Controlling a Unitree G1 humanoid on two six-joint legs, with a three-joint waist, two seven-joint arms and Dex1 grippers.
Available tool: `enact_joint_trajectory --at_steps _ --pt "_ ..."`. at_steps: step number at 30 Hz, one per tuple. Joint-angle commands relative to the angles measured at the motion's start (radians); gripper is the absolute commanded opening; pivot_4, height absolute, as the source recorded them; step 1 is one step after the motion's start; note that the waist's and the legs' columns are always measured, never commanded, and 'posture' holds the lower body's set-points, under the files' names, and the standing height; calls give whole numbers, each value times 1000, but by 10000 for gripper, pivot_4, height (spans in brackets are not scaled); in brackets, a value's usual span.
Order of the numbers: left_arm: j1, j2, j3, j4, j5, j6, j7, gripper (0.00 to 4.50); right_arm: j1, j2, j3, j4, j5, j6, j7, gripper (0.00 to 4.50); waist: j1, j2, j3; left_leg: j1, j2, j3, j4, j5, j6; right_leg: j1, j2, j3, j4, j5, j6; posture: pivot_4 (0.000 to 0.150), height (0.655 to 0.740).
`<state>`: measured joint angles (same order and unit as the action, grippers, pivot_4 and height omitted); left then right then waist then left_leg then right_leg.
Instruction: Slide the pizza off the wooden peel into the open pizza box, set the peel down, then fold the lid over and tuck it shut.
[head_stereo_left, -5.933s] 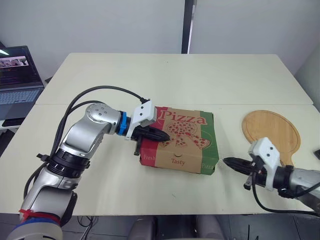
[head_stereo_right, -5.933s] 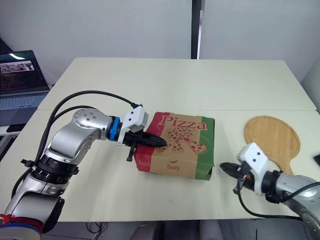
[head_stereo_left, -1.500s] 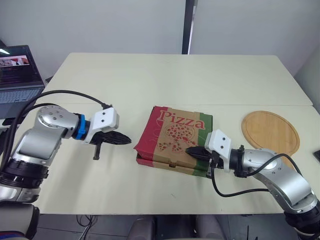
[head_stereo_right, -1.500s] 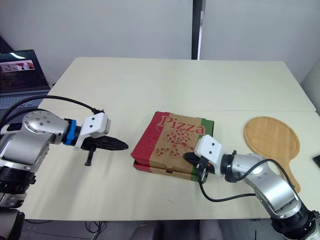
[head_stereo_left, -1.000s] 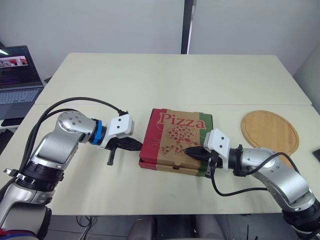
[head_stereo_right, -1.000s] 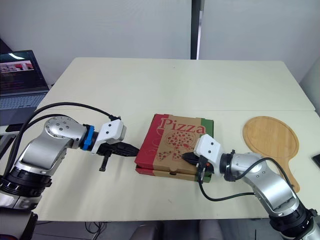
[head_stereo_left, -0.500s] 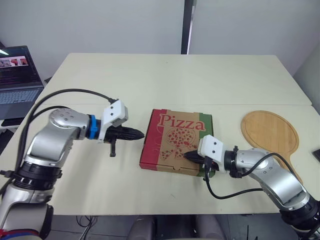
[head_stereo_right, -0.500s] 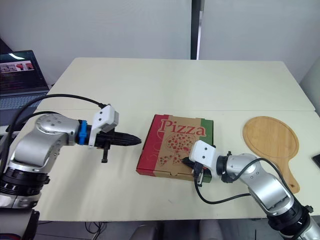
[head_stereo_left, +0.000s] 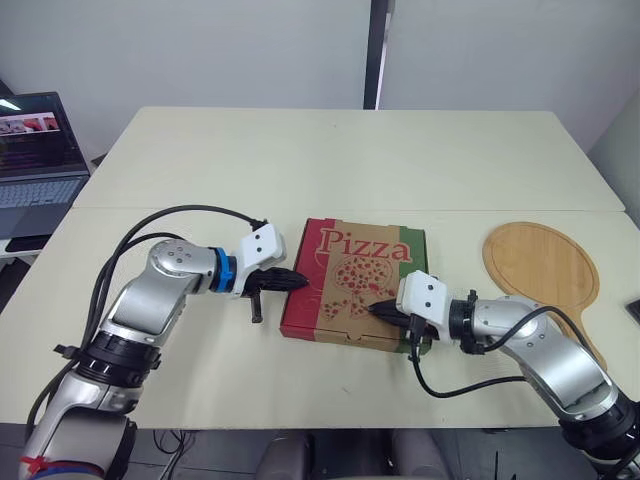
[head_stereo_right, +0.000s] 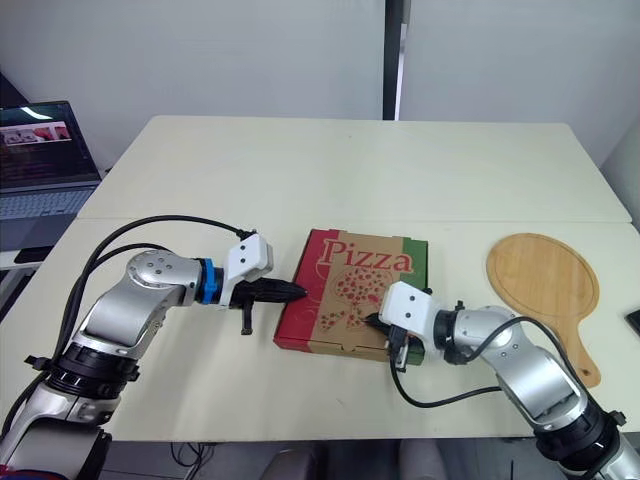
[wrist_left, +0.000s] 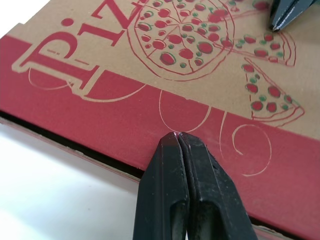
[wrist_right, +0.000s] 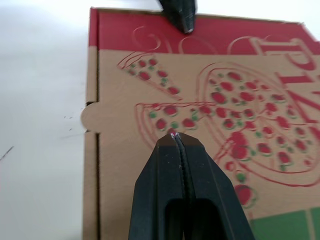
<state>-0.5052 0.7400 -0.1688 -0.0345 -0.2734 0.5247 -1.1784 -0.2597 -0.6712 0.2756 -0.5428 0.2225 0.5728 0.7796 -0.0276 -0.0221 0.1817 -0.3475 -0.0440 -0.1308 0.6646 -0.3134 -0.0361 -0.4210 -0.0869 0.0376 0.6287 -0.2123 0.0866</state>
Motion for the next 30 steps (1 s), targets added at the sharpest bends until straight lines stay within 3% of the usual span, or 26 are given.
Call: enact_joint_trajectory --at_steps 1,6,14,30 --pt "26 28 138 -21 -65 65 53 0 16 14 -168 -55 65 -9 -38 489 0 0 0 0 0 0 0 0 0 0 0 0 0 0 0 1500 7400" --pt "169 70 204 -94 -70 94 97 0 41 13 -307 -10 29 4 -141 489 -4 0 0 0 0 0 -2 0 0 -1 0 0 0 0 0 1500 7400" --pt "296 26 126 -210 -55 103 158 0 14 1 -170 185 -141 -19 -189 489 3 0 0 0 0 1 -1 0 0 0 0 0 0 1 -1 1500 7400" --pt "319 10 108 -296 -105 175 188 0 -34 33 -143 303 -142 -93 -138 489 -1 0 0 0 0 2 -1 0 0 -1 0 1 0 1 -1 1500 7400"
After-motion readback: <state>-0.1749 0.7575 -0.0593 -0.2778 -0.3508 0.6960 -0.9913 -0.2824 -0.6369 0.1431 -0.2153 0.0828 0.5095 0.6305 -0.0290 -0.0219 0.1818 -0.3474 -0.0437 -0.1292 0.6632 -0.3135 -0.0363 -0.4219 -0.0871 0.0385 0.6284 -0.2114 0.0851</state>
